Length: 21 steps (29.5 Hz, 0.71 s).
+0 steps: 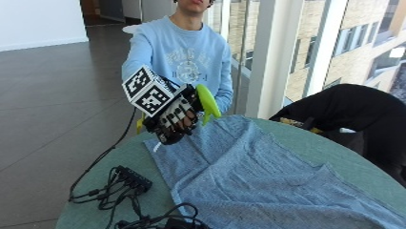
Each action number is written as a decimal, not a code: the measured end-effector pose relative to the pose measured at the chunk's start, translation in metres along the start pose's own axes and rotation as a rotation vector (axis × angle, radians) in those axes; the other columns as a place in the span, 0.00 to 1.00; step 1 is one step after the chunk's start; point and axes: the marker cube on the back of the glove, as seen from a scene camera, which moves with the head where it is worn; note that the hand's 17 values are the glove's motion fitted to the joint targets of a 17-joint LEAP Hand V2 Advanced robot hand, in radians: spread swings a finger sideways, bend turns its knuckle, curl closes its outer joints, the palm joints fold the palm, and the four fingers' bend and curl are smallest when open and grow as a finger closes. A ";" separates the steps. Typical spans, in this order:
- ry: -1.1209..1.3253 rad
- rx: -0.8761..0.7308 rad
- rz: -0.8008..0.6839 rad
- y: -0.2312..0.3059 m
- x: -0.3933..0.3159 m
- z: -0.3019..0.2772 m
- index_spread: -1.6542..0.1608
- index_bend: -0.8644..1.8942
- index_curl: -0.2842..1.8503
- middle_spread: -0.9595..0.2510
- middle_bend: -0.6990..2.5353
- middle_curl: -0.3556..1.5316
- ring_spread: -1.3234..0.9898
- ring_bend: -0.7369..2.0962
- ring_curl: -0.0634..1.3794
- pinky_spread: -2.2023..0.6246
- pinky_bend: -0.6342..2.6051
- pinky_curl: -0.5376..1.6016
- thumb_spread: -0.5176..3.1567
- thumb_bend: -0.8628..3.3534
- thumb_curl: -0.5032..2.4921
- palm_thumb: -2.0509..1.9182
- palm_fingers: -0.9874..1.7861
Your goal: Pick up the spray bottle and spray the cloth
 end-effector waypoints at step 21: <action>0.034 -0.042 -0.006 -0.002 -0.015 0.011 0.79 0.37 0.35 0.74 0.37 0.44 0.54 0.44 0.32 0.82 0.25 0.38 0.43 0.20 0.32 0.73 0.78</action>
